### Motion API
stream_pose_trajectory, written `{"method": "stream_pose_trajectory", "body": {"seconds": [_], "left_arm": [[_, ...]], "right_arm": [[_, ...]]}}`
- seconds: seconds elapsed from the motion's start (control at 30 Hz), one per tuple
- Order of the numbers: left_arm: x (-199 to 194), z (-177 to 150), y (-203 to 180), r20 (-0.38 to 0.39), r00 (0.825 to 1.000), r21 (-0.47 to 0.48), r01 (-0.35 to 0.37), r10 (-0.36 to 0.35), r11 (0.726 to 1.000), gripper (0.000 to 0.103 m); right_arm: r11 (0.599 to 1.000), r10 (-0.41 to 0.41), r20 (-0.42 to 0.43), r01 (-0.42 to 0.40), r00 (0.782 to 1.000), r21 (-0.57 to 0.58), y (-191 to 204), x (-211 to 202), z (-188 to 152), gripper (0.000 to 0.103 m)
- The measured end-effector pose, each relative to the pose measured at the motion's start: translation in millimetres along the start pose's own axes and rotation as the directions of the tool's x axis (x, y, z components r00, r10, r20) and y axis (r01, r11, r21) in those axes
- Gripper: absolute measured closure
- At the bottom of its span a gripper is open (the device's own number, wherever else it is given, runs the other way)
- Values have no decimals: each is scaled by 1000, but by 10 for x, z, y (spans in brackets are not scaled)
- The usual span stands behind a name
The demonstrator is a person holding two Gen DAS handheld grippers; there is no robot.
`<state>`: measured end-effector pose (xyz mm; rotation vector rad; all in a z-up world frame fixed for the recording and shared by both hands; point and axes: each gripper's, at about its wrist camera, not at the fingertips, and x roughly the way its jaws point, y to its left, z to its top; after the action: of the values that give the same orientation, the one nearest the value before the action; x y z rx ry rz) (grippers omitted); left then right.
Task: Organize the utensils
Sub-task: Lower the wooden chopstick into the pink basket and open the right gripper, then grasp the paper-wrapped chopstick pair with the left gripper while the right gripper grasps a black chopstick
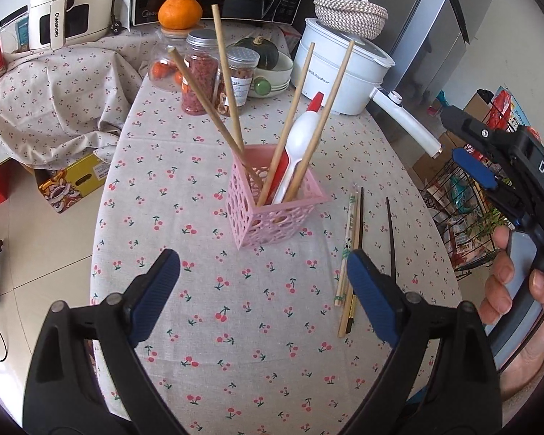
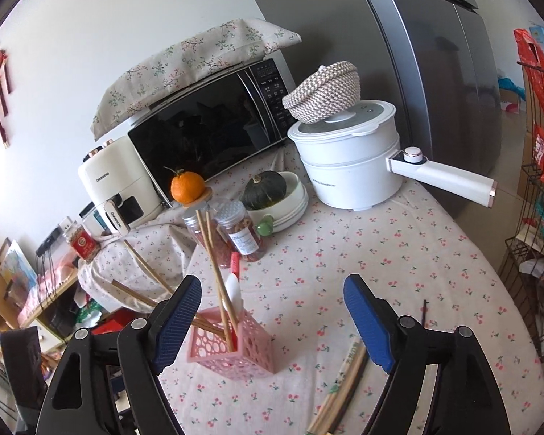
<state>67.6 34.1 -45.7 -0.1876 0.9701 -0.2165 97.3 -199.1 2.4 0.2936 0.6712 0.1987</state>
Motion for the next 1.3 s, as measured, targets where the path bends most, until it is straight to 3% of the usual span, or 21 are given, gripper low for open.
{"method": "stream_pose_trajectory", "body": {"seconds": [0.2, 0.37, 0.6, 0.67, 0.77, 0.87, 0.9, 0.93, 1.03, 1.13, 1.3], "left_arm": [[72, -65, -320, -22, 1000, 52, -9, 10, 999, 10], [172, -121, -549, -45, 999, 93, -20, 24, 995, 10], [438, -238, -790, -165, 986, 70, 30, -18, 997, 10], [509, -245, -870, -191, 981, 79, 41, -25, 996, 10], [567, -234, -966, -173, 985, 113, 11, 9, 994, 11], [695, -215, -1067, -169, 983, 186, -35, 67, 982, 26], [755, -202, -1088, -175, 981, 202, -44, 81, 978, 36], [821, -186, -1107, -186, 979, 209, -43, 83, 977, 46], [1026, -121, -1127, -227, 972, 181, -25, 66, 983, 63], [1218, -72, -1223, -246, 967, 180, -20, 64, 984, 73], [1539, 98, -1351, -248, 961, 202, -75, 125, 977, 79]], "right_arm": [[986, -161, -126, 155, 979, -60, -406, -105, -160, 16], [969, -244, -252, 226, 936, -101, -737, -104, -345, 15], [961, -266, -435, 272, 860, -50, -1223, 37, -613, 15], [956, -284, -447, 286, 848, -64, -1294, 53, -649, 15], [956, -286, -464, 280, 839, -82, -1345, 88, -682, 15], [957, -284, -493, 274, 823, -95, -1391, 176, -722, 15], [957, -286, -499, 275, 818, -98, -1408, 203, -731, 15], [956, -286, -506, 275, 814, -99, -1427, 226, -738, 15], [960, -274, -518, 265, 810, -95, -1476, 297, -732, 15], [961, -268, -529, 263, 805, -87, -1534, 360, -724, 15], [955, -290, -538, 276, 792, -107, -1620, 477, -713, 15]]}}
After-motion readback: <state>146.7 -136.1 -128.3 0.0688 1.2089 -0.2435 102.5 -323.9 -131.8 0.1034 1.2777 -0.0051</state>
